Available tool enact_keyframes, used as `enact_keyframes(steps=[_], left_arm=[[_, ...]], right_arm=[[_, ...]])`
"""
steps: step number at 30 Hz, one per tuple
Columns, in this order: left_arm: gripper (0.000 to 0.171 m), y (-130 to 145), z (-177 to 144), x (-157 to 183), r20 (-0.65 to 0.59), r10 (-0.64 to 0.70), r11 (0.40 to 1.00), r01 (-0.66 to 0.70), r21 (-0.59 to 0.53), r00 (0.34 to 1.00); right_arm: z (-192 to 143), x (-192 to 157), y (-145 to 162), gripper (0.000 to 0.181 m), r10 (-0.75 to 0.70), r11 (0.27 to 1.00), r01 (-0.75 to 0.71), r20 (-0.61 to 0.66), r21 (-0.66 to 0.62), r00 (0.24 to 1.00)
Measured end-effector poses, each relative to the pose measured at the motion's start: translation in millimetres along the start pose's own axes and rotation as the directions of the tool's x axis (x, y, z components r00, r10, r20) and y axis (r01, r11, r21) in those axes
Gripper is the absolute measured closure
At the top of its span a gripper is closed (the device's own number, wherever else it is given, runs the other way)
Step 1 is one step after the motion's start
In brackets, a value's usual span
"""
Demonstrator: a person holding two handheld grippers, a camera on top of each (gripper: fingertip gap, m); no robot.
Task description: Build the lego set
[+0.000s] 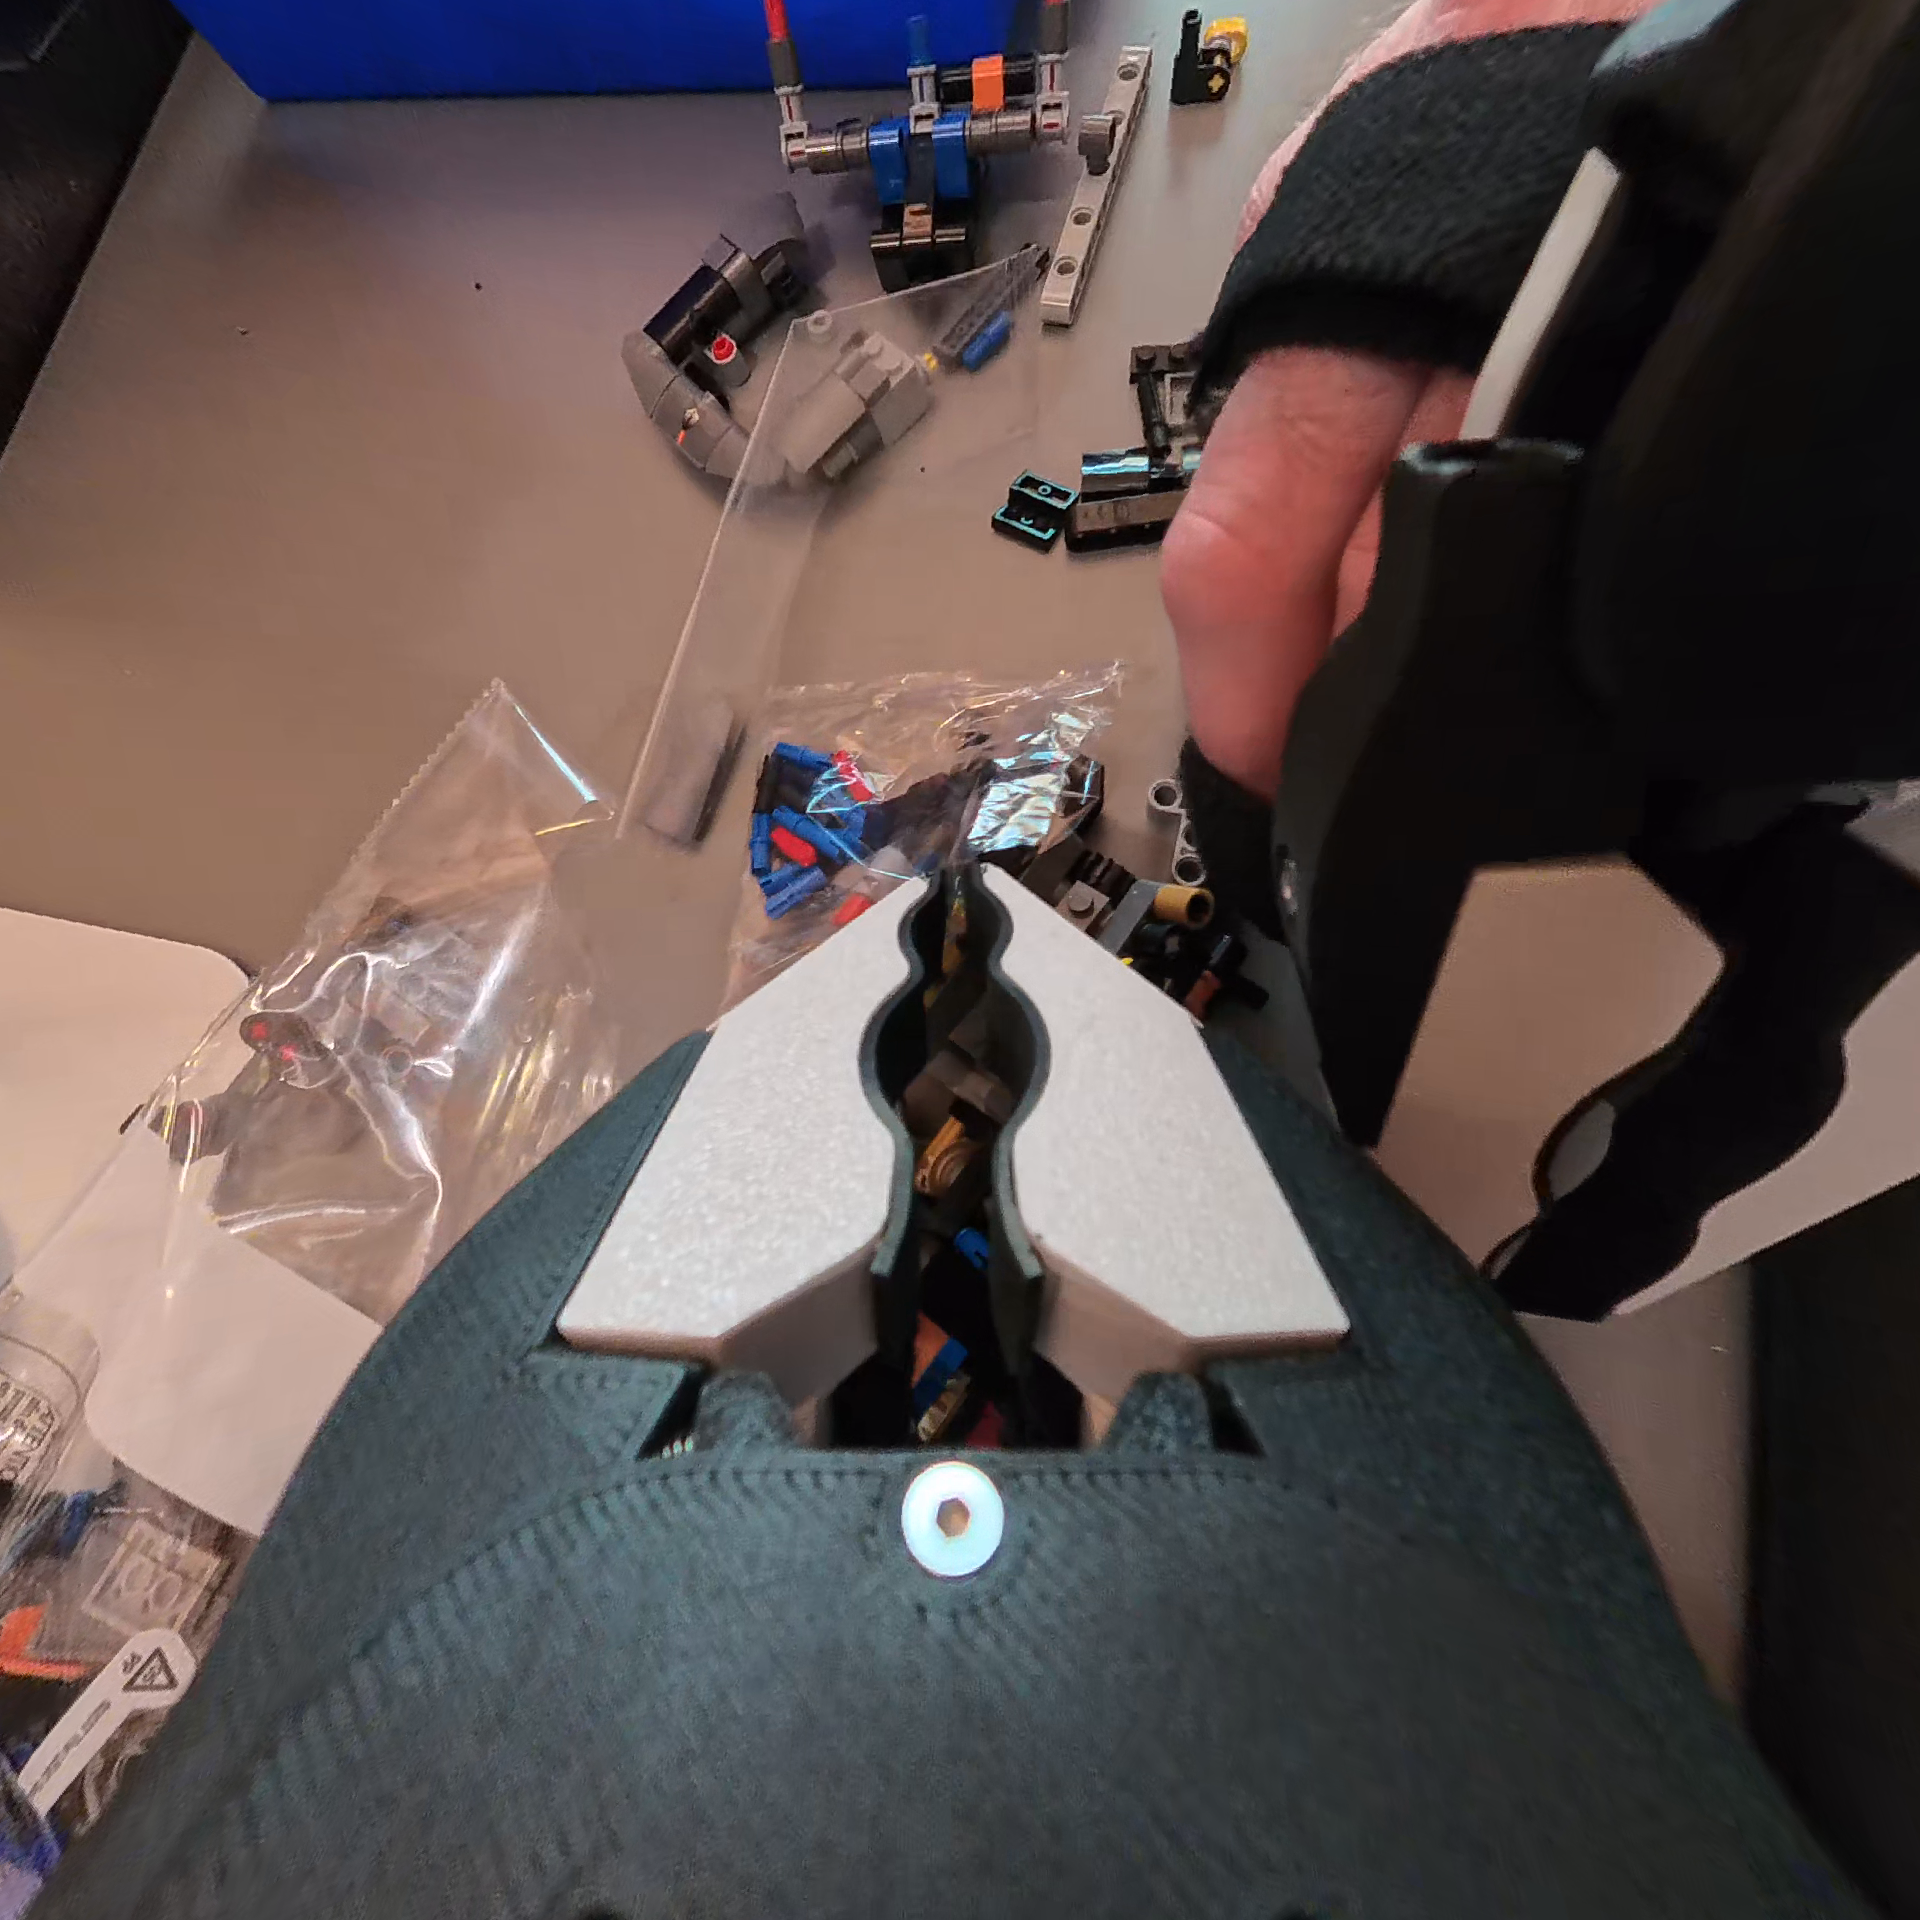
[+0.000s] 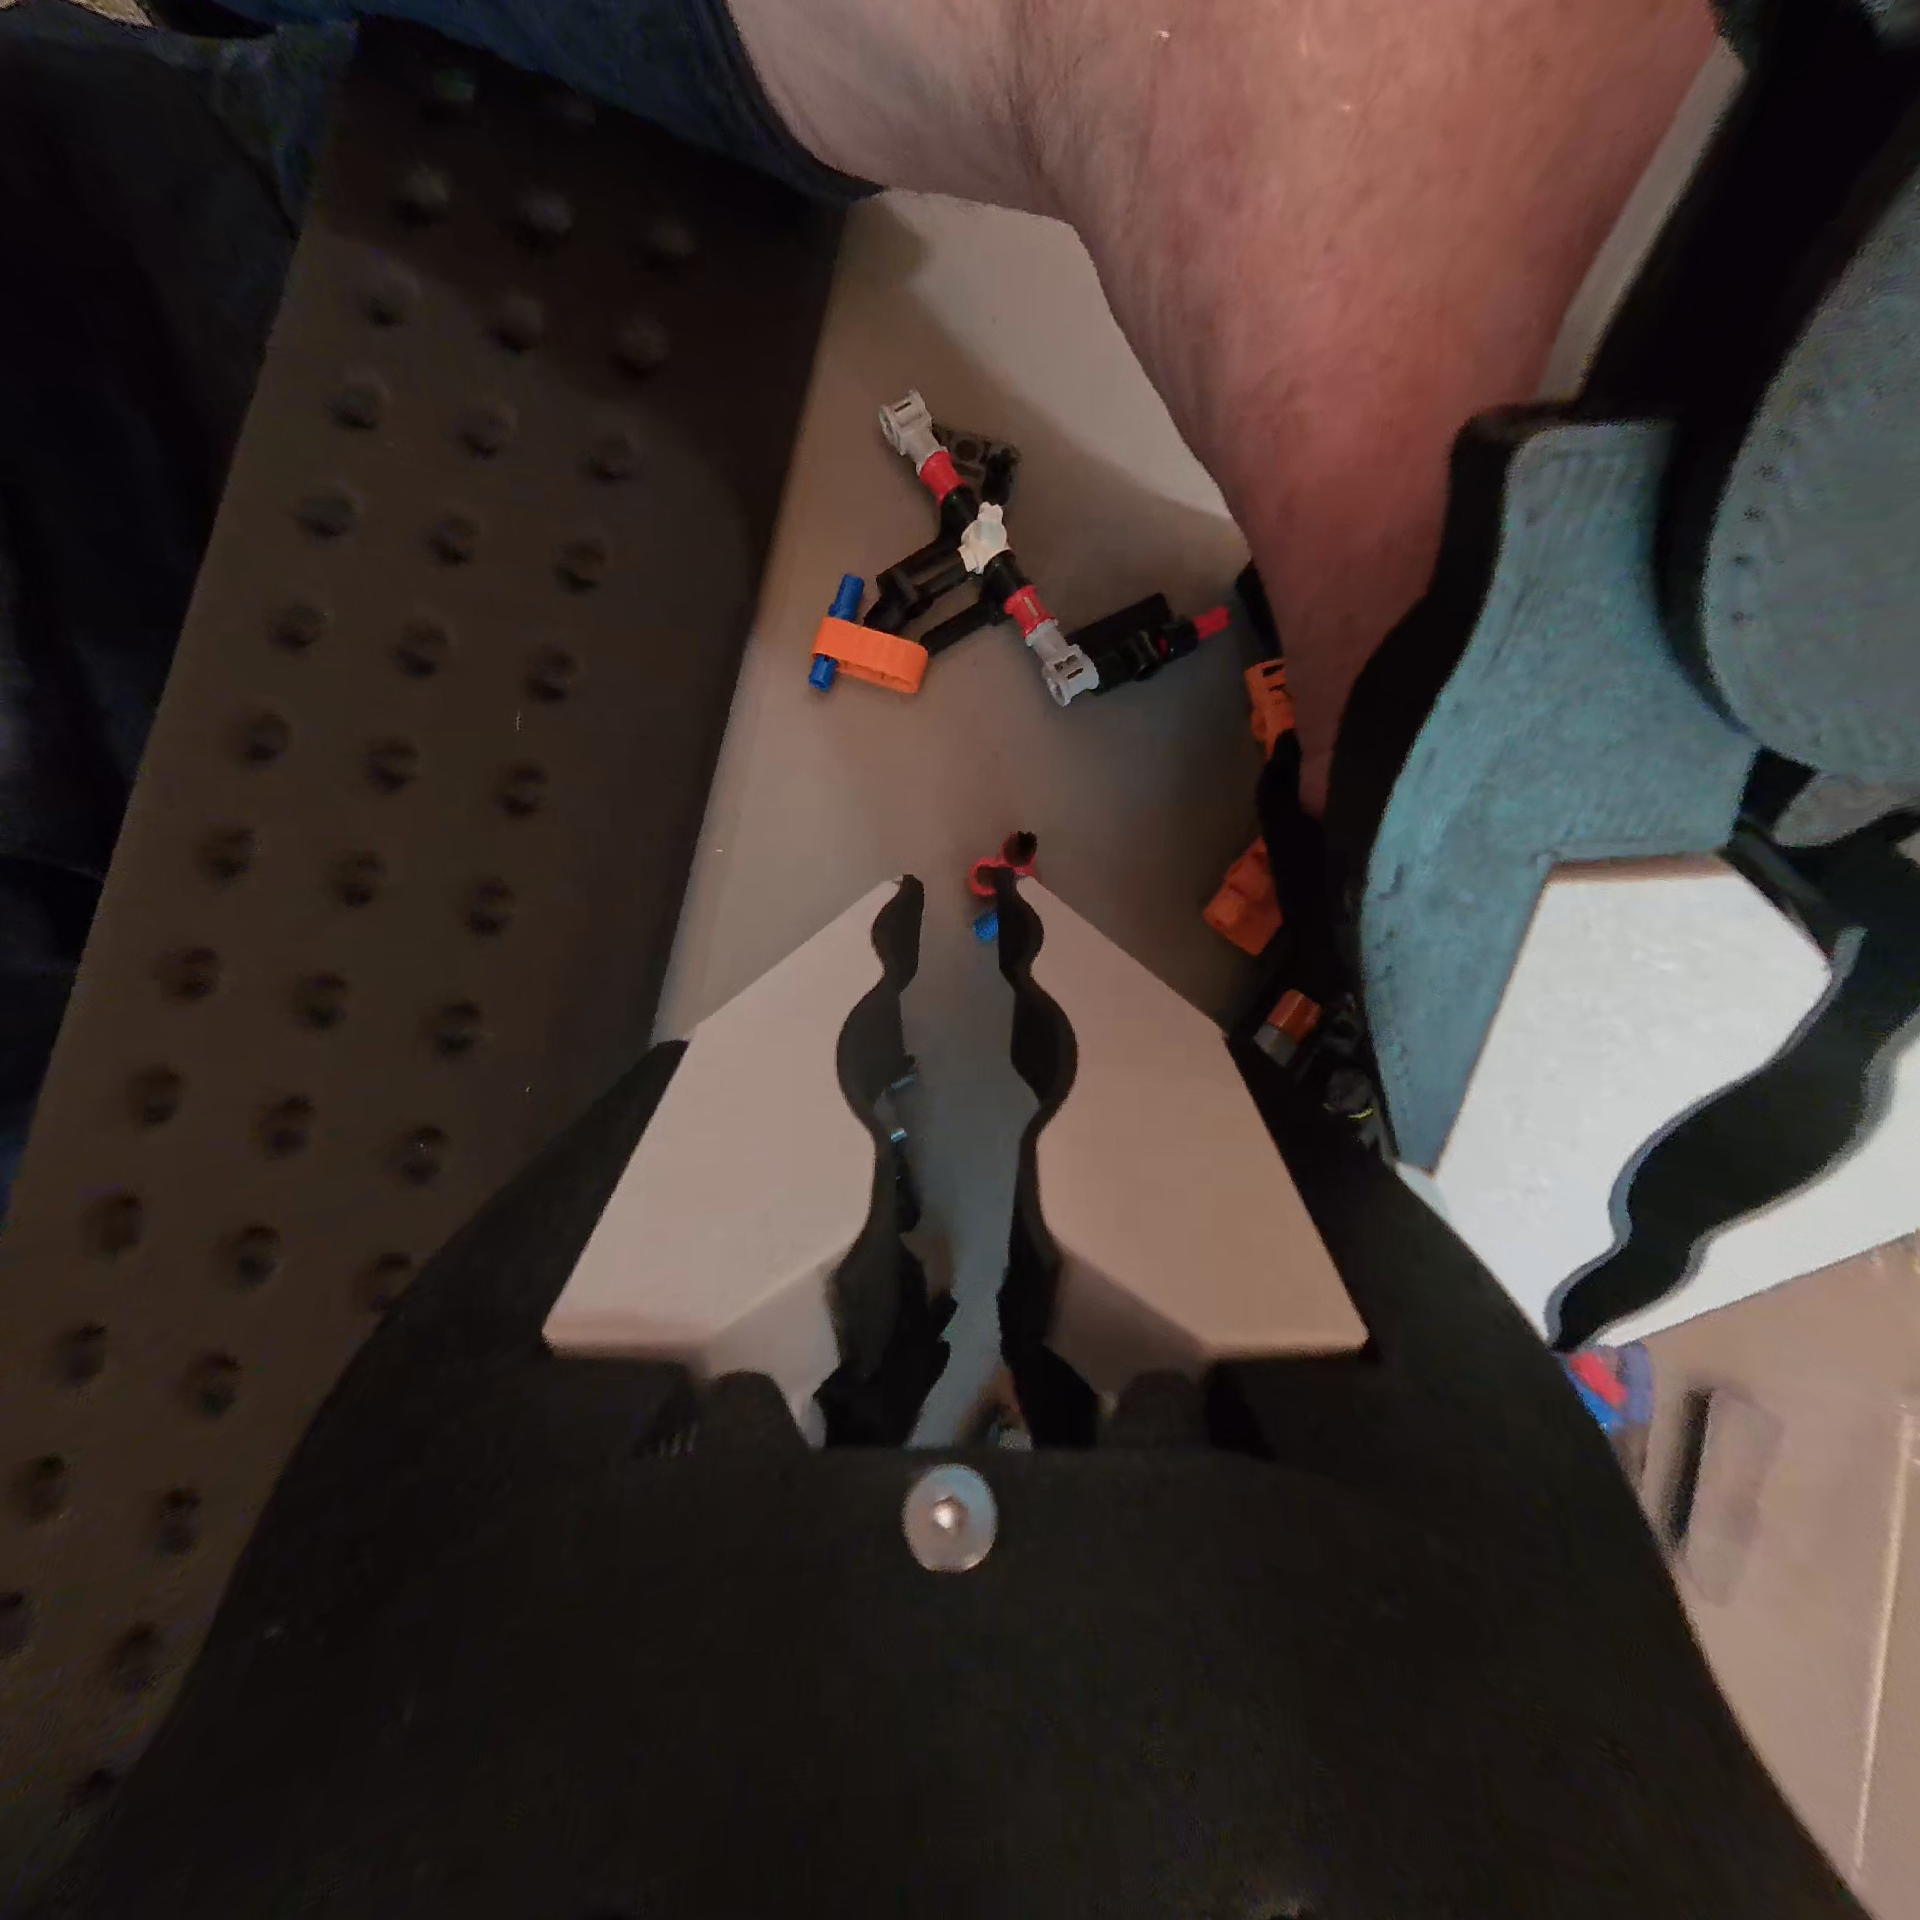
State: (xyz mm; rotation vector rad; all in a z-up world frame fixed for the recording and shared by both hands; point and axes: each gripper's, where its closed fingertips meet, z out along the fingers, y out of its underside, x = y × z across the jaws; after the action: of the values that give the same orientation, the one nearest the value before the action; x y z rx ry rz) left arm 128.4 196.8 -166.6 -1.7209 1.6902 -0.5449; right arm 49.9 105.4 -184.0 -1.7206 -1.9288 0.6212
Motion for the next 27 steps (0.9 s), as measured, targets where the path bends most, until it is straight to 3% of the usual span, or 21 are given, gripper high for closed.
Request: enact_keyframes(steps=[7,14,18,21,27], left_arm=[[0.168,-2,-1,0,0.001,0.004,1.0,-0.004,0.007,1.0],[0.168,-3,-5,-2,0.014,0.007,1.0,-0.007,0.018,1.0],[0.169,-7,-11,-5,0.025,-0.004,0.999,0.003,0.046,1.0],[0.169,-9,-12,-5,0.026,-0.006,0.998,0.005,0.057,1.0],[0.169,-9,-12,-4,0.03,0.002,0.999,-0.004,0.054,1.0]], right_arm=[[7,4,11,0.164,0.007,0.998,-0.008,-0.023,-0.065,1.0],[8,3,11,0.18,-0.004,0.998,0.002,-0.029,-0.069,1.0],[4,4,-3,0.167,0.018,1.0,-0.018,-0.025,0.006,1.0],[9,2,-5,0.159,0.018,1.0,-0.018,-0.025,-0.006,1.0],[15,1,2,0.181,-0.016,0.998,0.013,-0.039,-0.061,0.999]])
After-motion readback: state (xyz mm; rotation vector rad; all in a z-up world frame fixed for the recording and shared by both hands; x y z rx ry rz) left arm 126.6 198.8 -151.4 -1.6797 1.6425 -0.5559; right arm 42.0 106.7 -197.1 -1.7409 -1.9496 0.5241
